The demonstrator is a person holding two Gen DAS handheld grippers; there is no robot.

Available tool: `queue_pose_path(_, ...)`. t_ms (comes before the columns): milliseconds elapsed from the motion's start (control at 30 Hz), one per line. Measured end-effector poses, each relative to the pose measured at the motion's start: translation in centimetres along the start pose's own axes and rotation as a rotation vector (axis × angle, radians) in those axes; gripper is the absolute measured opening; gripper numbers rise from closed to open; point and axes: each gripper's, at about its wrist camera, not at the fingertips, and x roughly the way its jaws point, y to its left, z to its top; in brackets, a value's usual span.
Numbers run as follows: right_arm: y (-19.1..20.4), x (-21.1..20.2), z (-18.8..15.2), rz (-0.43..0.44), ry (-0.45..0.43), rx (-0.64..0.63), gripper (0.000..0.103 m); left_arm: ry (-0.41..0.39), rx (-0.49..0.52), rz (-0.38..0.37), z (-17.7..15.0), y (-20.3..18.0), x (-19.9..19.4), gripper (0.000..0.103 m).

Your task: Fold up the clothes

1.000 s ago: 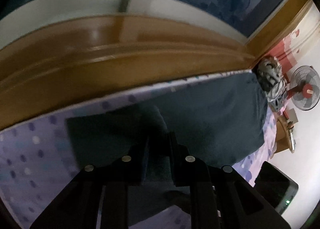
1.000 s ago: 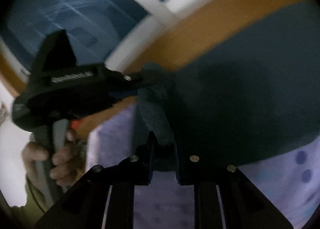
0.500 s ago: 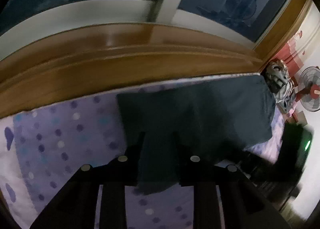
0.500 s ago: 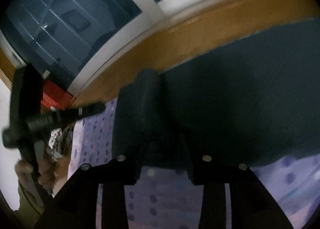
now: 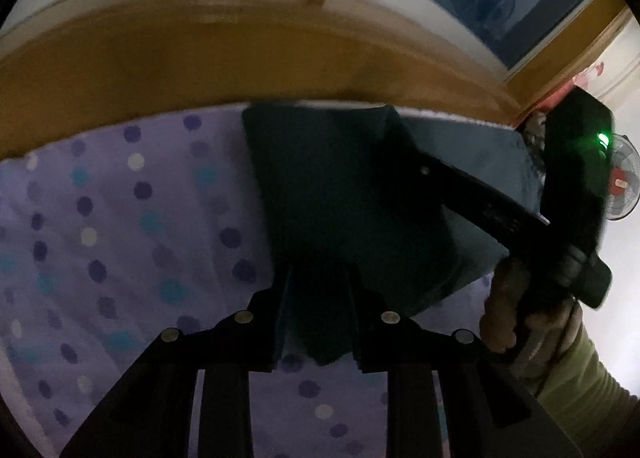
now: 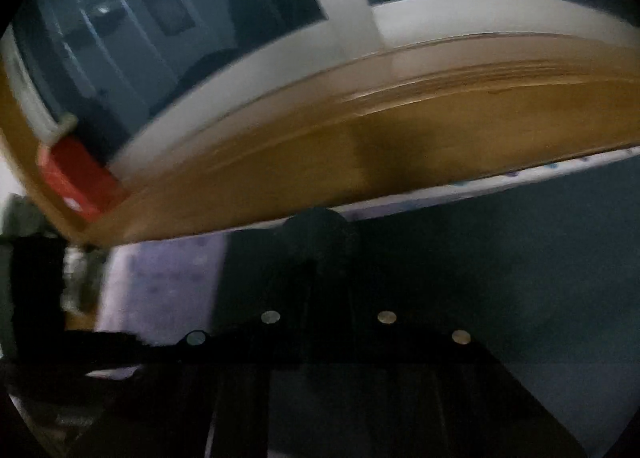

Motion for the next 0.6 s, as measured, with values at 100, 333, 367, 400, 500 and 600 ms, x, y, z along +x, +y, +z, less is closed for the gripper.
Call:
queue_pose_path(100,-0.6,1.5,-0.3,-0.026,0.013,0.01,0.017,-0.003,0.003,-0.011,0.0,0.1,0.1,0.025)
queue_pose_path(333,0.4,-2.2,-0.5,-0.043,-0.057,0.016,0.024,0.0,0.024,-0.004,-0.1,0.3,-0.8,0.025)
queue_pose_path(367,0.5,-3.3,-0.7,-0.045,-0.077,0.018,0.024,0.002,0.02,-0.005,-0.2,0.4,-0.8,0.025)
queue_pose_path(400,0.7,-4.1,-1.2,-0.035,-0.085,0.016,0.024,0.004,0.017,-0.006,-0.3,0.5,-0.9,0.025)
queue_pose_path(500,1.7,-5.3,-2.7,-0.011,-0.08,0.005,0.024,-0.001,0.008,-0.004,-0.4,0.4,-0.7,0.025)
queue_pose_path(600,0.7,-3.4,-4.4,-0.047,0.007,-0.006,0.024,0.004,-0.003,-0.006,-0.1,0.5,-0.3,0.028)
